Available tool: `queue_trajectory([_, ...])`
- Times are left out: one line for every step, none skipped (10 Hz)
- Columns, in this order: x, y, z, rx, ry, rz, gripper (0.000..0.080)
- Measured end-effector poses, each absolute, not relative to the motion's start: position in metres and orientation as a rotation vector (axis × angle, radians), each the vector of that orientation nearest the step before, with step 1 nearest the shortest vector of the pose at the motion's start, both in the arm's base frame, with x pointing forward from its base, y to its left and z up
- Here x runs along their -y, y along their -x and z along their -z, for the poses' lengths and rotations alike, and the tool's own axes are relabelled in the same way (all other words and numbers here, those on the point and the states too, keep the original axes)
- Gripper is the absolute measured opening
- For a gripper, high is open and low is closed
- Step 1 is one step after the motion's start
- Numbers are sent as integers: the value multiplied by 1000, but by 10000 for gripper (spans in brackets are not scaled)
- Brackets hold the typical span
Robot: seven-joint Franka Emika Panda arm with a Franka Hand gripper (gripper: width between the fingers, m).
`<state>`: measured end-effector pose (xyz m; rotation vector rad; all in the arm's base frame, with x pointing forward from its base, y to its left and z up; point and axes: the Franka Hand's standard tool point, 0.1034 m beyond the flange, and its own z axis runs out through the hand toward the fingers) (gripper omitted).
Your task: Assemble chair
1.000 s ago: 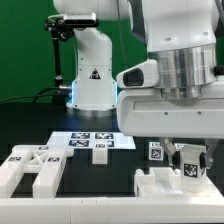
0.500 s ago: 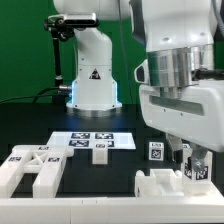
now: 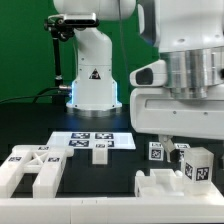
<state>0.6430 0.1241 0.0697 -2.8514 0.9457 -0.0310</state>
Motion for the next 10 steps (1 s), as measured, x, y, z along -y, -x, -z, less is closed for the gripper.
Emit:
queue_trajectory([-127, -639, -69, -784, 2906, 7, 642])
queue_trajectory([-125, -641, -69, -693, 2929, 21, 648])
queue_trajectory([-124, -641, -69, -580, 2955, 29, 648])
queue_trajectory([-124, -641, -70, -420, 2984, 41, 649])
queue_trajectory([-123, -646, -72, 147, 3064, 86, 649])
queue_trajectory([-123, -644, -69, 204, 3058, 79, 649])
queue_trajectory([-123, -644, -69, 129, 3060, 77, 649])
queue_trajectory([-123, -644, -69, 94, 3059, 75, 560])
queue_trajectory([-124, -644, -69, -2, 3057, 71, 560])
queue_trajectory([-123, -644, -68, -116, 3053, 66, 359])
